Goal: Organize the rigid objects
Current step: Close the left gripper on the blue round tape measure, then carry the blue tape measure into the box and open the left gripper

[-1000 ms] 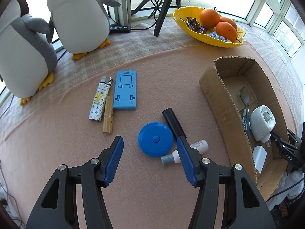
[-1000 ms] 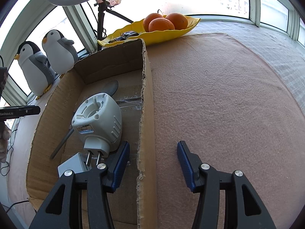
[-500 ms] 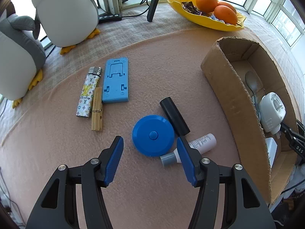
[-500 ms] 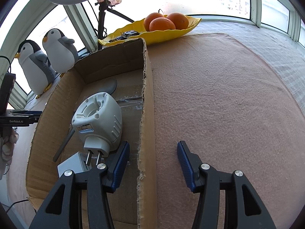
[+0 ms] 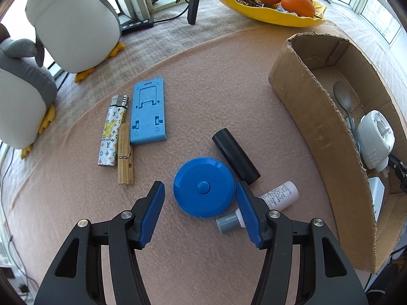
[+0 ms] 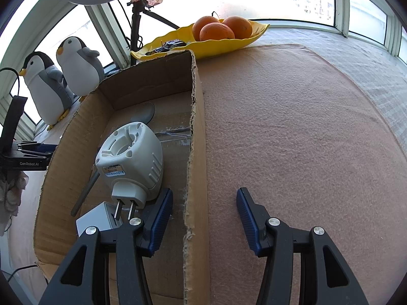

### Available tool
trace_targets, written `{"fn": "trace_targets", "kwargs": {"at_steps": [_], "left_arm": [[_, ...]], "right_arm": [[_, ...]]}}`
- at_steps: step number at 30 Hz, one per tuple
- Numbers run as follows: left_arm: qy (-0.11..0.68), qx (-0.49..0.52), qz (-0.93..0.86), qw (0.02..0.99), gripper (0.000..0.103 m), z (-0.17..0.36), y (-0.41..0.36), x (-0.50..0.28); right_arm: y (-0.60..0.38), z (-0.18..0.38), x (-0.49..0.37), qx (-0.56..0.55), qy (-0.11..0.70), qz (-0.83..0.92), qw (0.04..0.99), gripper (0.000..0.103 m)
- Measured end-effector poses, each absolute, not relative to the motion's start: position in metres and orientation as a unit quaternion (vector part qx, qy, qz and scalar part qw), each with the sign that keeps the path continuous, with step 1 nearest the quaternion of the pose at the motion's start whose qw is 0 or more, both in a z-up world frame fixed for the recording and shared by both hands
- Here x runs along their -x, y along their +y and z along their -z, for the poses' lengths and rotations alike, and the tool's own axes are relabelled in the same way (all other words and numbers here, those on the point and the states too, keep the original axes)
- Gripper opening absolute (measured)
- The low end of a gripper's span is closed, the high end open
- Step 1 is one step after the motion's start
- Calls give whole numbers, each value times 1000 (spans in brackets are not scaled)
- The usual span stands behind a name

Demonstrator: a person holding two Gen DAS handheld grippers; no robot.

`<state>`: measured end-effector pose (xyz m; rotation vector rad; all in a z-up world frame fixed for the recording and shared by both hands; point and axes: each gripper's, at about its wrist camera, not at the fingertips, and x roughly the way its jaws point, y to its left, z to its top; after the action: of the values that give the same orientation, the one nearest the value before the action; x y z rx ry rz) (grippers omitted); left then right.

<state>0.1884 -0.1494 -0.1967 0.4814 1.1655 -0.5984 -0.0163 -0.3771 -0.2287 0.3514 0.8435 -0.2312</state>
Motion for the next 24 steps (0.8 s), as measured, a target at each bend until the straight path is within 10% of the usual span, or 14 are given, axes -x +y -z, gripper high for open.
{"fn": "trace_targets", "kwargs": {"at_steps": [24], "left_arm": [[525, -218, 262, 780, 49, 200, -151, -180]], "right_arm": [[-379, 230, 16, -169, 407, 111, 891, 48]]}}
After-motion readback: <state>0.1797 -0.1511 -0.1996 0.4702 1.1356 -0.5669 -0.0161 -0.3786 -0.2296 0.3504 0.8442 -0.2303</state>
